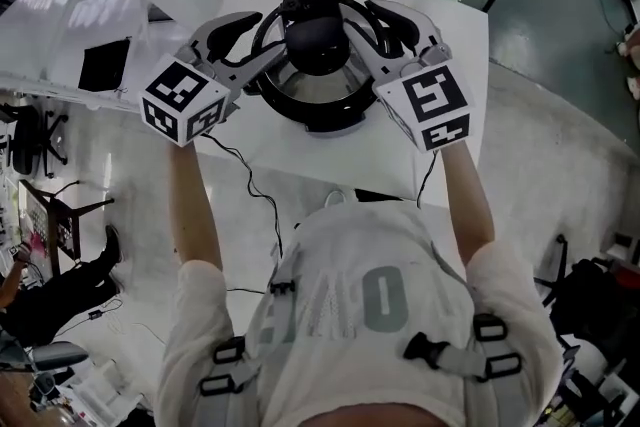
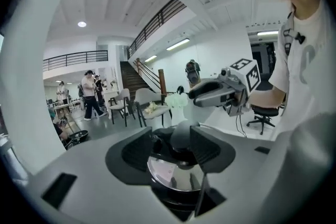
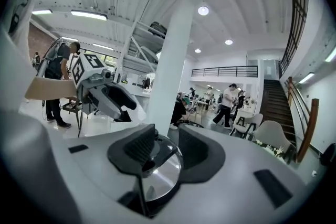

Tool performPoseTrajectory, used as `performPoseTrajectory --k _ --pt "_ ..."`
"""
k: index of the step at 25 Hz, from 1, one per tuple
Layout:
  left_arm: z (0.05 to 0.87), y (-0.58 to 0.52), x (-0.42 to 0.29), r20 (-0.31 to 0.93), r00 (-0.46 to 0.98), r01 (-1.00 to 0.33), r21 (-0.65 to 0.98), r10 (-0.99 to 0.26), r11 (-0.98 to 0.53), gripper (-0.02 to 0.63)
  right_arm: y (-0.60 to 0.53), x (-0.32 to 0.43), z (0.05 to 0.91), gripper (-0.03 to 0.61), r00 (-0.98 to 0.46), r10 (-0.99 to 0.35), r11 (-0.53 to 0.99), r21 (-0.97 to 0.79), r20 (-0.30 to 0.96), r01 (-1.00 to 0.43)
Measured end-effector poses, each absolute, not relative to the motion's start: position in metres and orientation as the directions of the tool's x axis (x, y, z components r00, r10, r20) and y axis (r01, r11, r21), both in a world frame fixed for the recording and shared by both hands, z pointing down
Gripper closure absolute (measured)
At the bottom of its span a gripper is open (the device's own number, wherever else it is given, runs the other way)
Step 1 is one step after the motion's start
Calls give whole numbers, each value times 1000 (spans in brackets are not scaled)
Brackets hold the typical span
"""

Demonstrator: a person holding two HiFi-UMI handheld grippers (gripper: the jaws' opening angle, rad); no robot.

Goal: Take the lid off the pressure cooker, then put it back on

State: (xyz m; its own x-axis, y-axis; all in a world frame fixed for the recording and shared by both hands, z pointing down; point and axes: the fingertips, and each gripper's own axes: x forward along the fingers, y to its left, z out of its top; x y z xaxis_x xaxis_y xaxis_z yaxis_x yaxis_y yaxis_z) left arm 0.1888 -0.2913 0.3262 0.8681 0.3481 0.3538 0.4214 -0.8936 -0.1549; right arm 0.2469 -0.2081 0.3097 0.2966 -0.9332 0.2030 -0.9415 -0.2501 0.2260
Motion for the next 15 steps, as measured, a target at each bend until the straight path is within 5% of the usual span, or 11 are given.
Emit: performPoseTrajectory --k 3,9,15 --pt "280 -301 179 198 941 309 -176 274 -935 392 -208 245 288 459 321 -938 -288 224 132 -931" --pt "228 -312 142 -114 992 -71 -172 -52 -983 527 -213 224 252 523 357 -934 -352 186 -7 -917" --pt "230 -311 104 -185 936 -323 -112 -300 -940 595 -214 207 250 569 375 -925 -379 68 -61 -923"
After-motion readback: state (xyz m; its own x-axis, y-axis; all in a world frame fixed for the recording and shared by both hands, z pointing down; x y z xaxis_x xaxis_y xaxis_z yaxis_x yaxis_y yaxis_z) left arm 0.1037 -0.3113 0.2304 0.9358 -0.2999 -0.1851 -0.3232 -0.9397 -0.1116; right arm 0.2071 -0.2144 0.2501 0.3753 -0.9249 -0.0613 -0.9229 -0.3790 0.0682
